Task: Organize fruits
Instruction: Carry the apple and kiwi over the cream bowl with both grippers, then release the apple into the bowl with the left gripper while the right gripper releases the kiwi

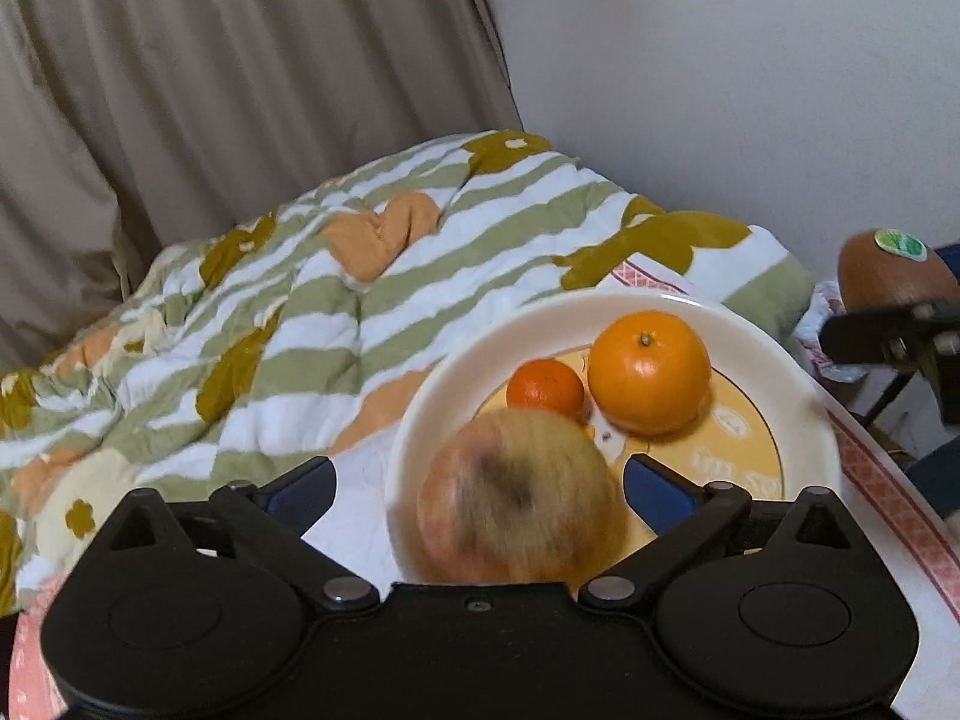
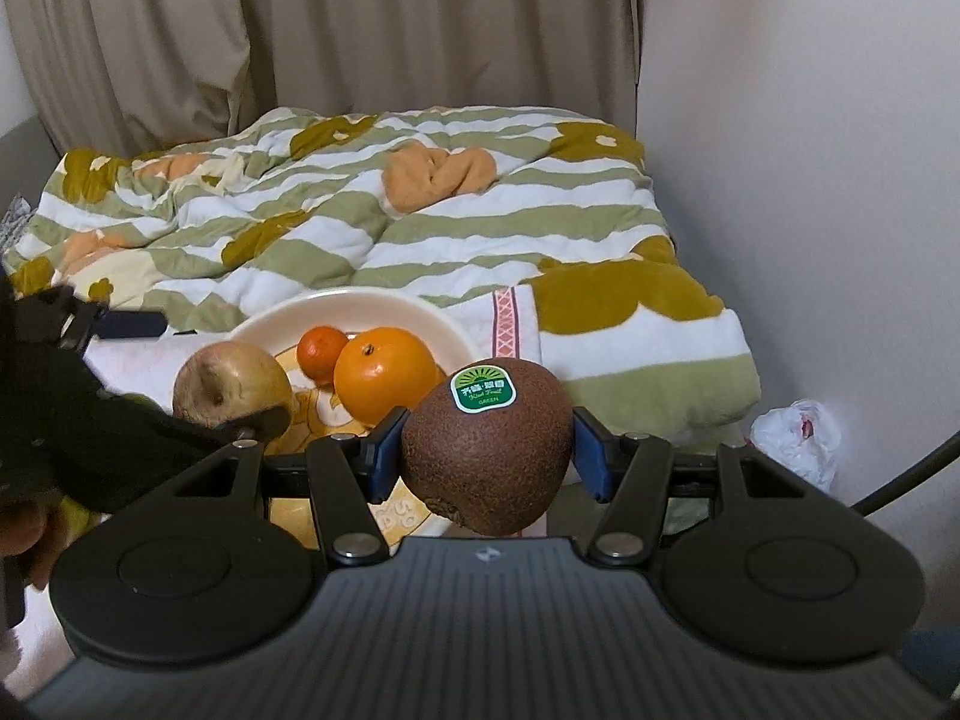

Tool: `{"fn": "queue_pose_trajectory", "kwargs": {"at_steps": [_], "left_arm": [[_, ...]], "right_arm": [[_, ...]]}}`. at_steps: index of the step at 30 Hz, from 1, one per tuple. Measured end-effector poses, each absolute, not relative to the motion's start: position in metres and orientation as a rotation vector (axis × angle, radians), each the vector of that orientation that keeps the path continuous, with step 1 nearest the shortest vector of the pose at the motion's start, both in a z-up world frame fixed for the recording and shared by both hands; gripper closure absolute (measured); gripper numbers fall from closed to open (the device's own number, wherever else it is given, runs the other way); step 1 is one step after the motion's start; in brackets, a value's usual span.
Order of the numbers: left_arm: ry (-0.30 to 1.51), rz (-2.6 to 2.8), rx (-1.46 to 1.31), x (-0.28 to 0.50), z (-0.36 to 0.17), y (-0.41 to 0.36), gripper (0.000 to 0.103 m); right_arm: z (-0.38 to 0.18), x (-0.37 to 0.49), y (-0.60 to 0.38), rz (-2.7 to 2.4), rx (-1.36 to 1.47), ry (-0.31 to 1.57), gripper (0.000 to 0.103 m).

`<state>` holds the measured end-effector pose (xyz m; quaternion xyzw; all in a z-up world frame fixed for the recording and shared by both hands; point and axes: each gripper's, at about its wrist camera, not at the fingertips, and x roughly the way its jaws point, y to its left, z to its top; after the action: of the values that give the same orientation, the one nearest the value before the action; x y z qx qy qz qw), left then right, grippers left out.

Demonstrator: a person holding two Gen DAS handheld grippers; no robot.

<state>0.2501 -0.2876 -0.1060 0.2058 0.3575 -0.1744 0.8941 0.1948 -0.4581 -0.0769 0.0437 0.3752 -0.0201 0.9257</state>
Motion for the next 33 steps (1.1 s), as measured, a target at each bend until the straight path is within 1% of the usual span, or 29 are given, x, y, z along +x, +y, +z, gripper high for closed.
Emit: {"fn": "queue_pose_trajectory", "kwargs": {"at_steps": [8,14,24,30,31,32,33], "left_arm": [[0.778,-0.342,0.320,0.232,-0.090,-0.257,0.000],[0.772,-0.298,0.232,0.208,-0.081,-0.229,0.000],[0.803,-0.269,0.205,0.196,-0.086,-0.216,0.000],[0.814,-0.257,0.190,0.192,-0.089,-0.211,0.000],[0.814,-0.254,0.184,0.191,-0.089,-0.209,0.000],[0.815,-0.253,0.179,0.191,-0.089,-0.208,0.000],[0.815,-0.251,0.175,0.190,-0.088,-0.207,0.000]], "right_arm": [[-0.080,0.206,-0.443,0.026,0.069,0.791,0.031],[-0.101,0.216,-0.415,0.098,0.013,0.860,0.031],[-0.131,0.229,-0.394,0.132,-0.090,0.893,0.031],[-0.136,0.227,-0.394,0.135,-0.094,0.894,0.030],[-0.134,0.225,-0.394,0.142,-0.088,0.880,0.026],[-0.130,0.222,-0.396,0.163,-0.078,0.863,0.017],[-0.126,0.220,-0.397,0.167,-0.075,0.850,0.011]]}}
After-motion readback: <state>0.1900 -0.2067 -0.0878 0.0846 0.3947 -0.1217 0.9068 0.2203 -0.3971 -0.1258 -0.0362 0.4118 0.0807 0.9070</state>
